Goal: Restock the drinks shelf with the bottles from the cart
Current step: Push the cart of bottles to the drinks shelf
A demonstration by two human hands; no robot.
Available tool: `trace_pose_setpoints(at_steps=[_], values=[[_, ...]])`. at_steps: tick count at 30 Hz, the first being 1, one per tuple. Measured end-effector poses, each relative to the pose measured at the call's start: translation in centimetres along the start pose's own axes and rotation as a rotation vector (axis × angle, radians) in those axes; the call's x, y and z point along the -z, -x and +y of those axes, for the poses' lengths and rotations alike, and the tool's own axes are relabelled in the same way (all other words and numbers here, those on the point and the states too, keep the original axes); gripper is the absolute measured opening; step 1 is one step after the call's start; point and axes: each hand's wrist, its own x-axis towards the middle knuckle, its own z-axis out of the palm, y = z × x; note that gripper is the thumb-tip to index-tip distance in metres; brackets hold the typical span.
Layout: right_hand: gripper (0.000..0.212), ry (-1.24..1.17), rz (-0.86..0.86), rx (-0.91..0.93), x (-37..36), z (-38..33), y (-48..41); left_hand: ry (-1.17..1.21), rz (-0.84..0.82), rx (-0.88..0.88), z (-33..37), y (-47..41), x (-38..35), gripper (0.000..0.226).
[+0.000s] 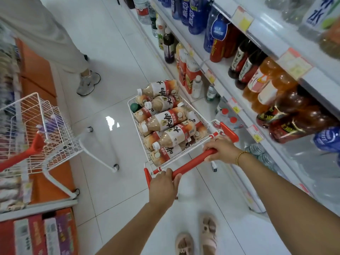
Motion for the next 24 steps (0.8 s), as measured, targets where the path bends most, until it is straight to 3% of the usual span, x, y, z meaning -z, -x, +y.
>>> trace_pose_setpoints(at_steps=[5,7,11,18,22,24], values=[[0.019,-0.027,-0.029,0.021,5.0,-0.7,-6.7,0.001,-0.034,0.041,-1.1,-7.7,3.4,0.048],[0.01,-0.013,-0.038,0.042,6.6,-1.1,-9.6,0.017,-0.07,0.058,-1.8,-10.4,5.1,0.047],[0.026,0.06,-0.014,0.04,9.1,-2.0,-14.6,0.01,-0.091,0.067,-3.8,-15.7,7.9,0.044],[0.03,0.009,-0.103,0.009,14.6,-3.5,-23.1,0.039,-0.09,0.065,-6.8,-24.3,11.7,0.048],[0.009,0.033,-0.137,0.004,17.8,-4.3,-27.9,0.089,-0.112,0.063,-7.9,-29.1,13.7,0.048],[0.01,0.016,-0.168,-0.025,19.3,-4.8,-29.8,0.083,-0.13,0.054,-8.6,-31.2,14.8,0.047]])
